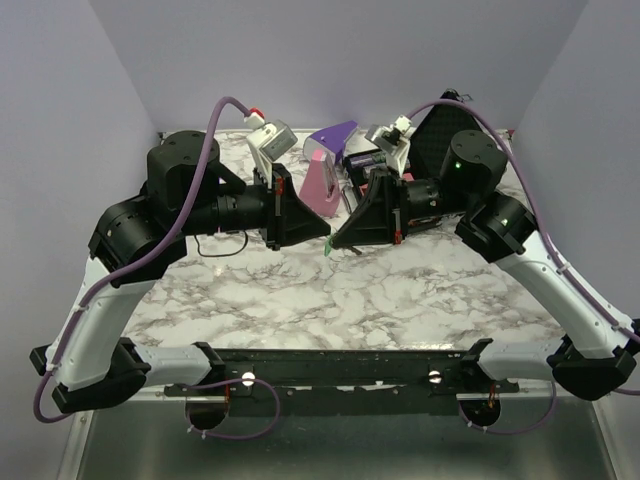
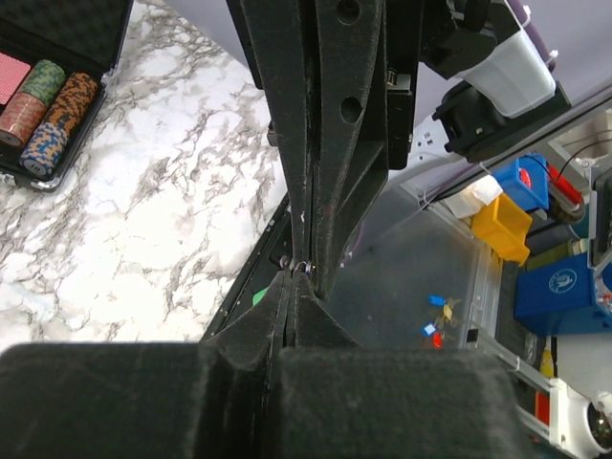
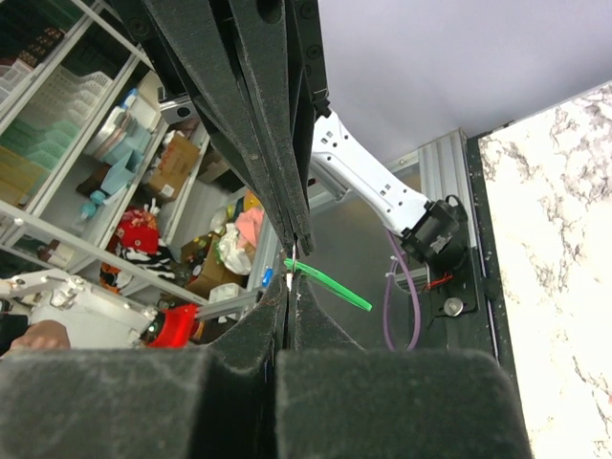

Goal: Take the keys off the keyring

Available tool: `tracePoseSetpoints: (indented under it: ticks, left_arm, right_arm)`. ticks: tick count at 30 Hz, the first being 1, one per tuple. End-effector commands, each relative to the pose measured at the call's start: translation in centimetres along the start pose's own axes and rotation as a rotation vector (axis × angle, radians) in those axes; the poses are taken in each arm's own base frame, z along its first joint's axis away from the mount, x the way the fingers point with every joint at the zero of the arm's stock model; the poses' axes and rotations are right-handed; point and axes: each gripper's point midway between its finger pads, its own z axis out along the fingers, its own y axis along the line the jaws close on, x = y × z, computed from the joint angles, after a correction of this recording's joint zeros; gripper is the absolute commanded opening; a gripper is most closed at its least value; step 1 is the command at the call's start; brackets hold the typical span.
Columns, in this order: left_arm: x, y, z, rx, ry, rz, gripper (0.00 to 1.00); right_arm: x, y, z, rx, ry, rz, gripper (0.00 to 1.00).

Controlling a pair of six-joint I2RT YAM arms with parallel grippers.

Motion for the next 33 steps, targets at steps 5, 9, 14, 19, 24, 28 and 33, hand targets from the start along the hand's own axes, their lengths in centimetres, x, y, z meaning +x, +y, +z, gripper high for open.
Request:
tracePoseSetpoints:
  ticks: [5,9,14,19,24,28,33]
  left_arm:
    - [-0.3,-1.4,0.5,0.105,0.022,0.086,0.00]
    - [-0.1,-1.6,0.6,0.124,0.040,0.106,0.00]
    - [0.2,-1.8,0.7,0.149,0.060,0.116,0.00]
    - [0.6,-2.3,0.8,0.190,0.082,0.123,0.00]
    - [0.8,-2.7,1.0,0.226,0.102,0.126,0.00]
    - [1.0,-2.5,1.2,0.221,0.117,0.125,0.00]
    - [0.6,-2.1,0.9,0.171,0.092,0.117,0.00]
  right_arm:
    - [1.3,0.9,0.1,-0.070,0.096,0.041,0.01]
    - [1.5,1.0,0.2,-0.083,0.114,0.048,0.01]
    - [1.7,0.9,0.2,-0.093,0.128,0.066,0.01]
    - [2.1,0.9,0.4,-0.105,0.147,0.082,0.01]
    - [2.4,1.0,0.7,-0.115,0.162,0.093,0.01]
    - [2.4,1.0,0.7,-0.113,0.163,0.087,0.01]
    - [2.0,1.0,0.8,-0.103,0.148,0.067,0.01]
